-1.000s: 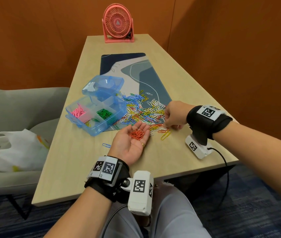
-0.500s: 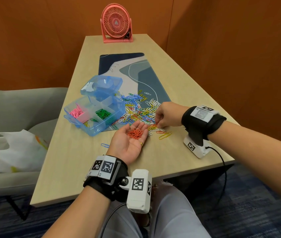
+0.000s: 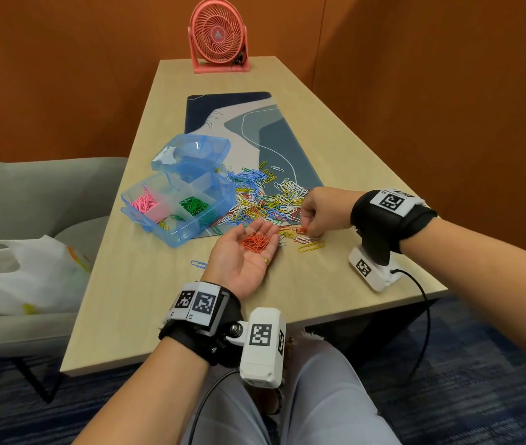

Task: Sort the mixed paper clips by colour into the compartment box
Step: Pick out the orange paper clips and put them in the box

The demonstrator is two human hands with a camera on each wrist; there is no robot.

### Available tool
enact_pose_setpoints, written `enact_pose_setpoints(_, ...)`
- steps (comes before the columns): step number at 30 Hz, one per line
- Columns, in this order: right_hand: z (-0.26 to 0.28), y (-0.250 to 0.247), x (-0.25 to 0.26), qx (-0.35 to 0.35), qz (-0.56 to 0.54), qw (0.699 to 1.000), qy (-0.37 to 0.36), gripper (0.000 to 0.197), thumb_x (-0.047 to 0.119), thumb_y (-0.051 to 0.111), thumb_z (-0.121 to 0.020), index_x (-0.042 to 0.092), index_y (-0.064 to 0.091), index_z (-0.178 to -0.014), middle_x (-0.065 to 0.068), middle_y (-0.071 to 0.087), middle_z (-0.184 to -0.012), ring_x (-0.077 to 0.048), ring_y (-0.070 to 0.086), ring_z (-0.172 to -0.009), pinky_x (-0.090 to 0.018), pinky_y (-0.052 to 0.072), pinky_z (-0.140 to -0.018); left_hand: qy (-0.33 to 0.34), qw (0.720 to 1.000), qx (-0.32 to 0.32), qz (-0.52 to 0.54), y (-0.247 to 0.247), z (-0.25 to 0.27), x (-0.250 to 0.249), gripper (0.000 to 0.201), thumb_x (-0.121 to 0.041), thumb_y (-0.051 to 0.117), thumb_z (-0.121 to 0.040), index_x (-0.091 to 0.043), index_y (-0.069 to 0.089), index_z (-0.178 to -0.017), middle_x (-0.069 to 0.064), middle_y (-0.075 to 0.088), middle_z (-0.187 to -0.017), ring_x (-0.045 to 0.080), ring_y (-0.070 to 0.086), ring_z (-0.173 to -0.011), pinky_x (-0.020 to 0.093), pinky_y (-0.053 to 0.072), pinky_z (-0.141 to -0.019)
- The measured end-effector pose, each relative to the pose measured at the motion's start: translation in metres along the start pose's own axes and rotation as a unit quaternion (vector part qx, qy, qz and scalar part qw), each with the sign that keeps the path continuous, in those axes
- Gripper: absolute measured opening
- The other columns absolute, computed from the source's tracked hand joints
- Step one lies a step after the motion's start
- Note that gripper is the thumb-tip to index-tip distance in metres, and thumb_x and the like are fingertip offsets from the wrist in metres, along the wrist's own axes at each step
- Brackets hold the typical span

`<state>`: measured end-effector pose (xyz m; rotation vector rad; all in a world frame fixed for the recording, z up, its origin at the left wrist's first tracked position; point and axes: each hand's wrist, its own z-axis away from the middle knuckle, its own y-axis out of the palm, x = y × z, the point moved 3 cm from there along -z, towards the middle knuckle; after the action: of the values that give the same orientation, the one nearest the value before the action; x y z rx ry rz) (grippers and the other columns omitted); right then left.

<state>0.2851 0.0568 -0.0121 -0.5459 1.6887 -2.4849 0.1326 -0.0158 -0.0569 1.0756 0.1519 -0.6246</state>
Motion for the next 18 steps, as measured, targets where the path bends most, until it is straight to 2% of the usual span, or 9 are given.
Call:
enact_pose_setpoints(3, 0.002, -0.007, -0.002, -0.009, -0.068, 0.998, 0.006, 0.012, 0.008, 0.07, -0.08, 0.009, 0.07, -0.092, 0.001, 0.065, -0.077, -0.011, 0.057, -0.066, -0.022, 0.05, -0.064, 0.0, 1.0, 0.0, -0.003, 0.0, 0.001, -0.001, 0.037, -0.022, 0.029, -0.102, 0.001, 0.056, -0.091, 0.016, 0.061, -0.094, 0.026, 0.059, -0.09, 0.036, 0.043, -0.094)
enact_pose_setpoints(6, 0.007, -0.016, 0.01, -0.02, -0.123, 0.992, -0.015, 0.003, 0.011, 0.064, -0.087, 0.01, 0.067, -0.085, -0.002, 0.068, -0.072, -0.006, 0.06, -0.056, -0.02, 0.052, -0.057, 0.0, 1.0, -0.003, -0.016, 0.0, 0.0, 0.0, 0.037, -0.022, 0.03, -0.102, 0.001, 0.057, -0.094, 0.016, 0.061, -0.097, 0.027, 0.059, -0.094, 0.037, 0.043, -0.094)
enact_pose_setpoints(9, 0.011, -0.023, 0.033, -0.016, -0.126, 0.99, -0.066, 0.009, 0.018, 0.066, -0.088, 0.01, 0.066, -0.083, 0.0, 0.068, -0.066, -0.003, 0.058, -0.048, -0.019, 0.05, -0.054, -0.002, 1.0, -0.003, -0.007, 0.0, 0.0, 0.001, 0.035, -0.022, 0.032, -0.101, 0.002, 0.057, -0.097, 0.019, 0.061, -0.101, 0.029, 0.056, -0.103, 0.039, 0.042, -0.098)
enact_pose_setpoints(13, 0.013, -0.024, 0.06, -0.02, -0.123, 0.986, -0.112, 0.016, 0.024, 0.071, -0.084, 0.008, 0.071, -0.085, -0.004, 0.071, -0.069, -0.009, 0.06, -0.051, -0.022, 0.053, -0.054, -0.01, 0.998, 0.018, 0.053, 0.002, 0.002, 0.002, 0.034, -0.019, 0.032, -0.101, 0.004, 0.055, -0.093, 0.022, 0.062, -0.097, 0.033, 0.059, -0.096, 0.042, 0.039, -0.104)
enact_pose_setpoints(16, 0.009, -0.026, 0.058, -0.037, -0.118, 0.987, -0.099, 0.008, 0.014, 0.065, -0.087, 0.009, 0.069, -0.082, -0.002, 0.068, -0.062, -0.006, 0.059, -0.046, -0.019, 0.051, -0.053, -0.01, 0.999, 0.015, 0.038, 0.001, 0.002, 0.001, 0.036, -0.02, 0.031, -0.101, 0.003, 0.058, -0.094, 0.019, 0.061, -0.097, 0.03, 0.058, -0.097, 0.04, 0.039, -0.102)
enact_pose_setpoints(18, 0.004, -0.026, 0.048, -0.053, -0.074, 0.993, -0.07, 0.01, 0.008, 0.06, -0.088, 0.01, 0.068, -0.083, 0.001, 0.065, -0.06, -0.006, 0.057, -0.045, -0.015, 0.047, -0.05, -0.003, 1.0, 0.006, 0.022, 0.0, 0.0, -0.001, 0.034, -0.019, 0.031, -0.101, 0.0, 0.058, -0.093, 0.017, 0.06, -0.096, 0.028, 0.058, -0.093, 0.039, 0.043, -0.096)
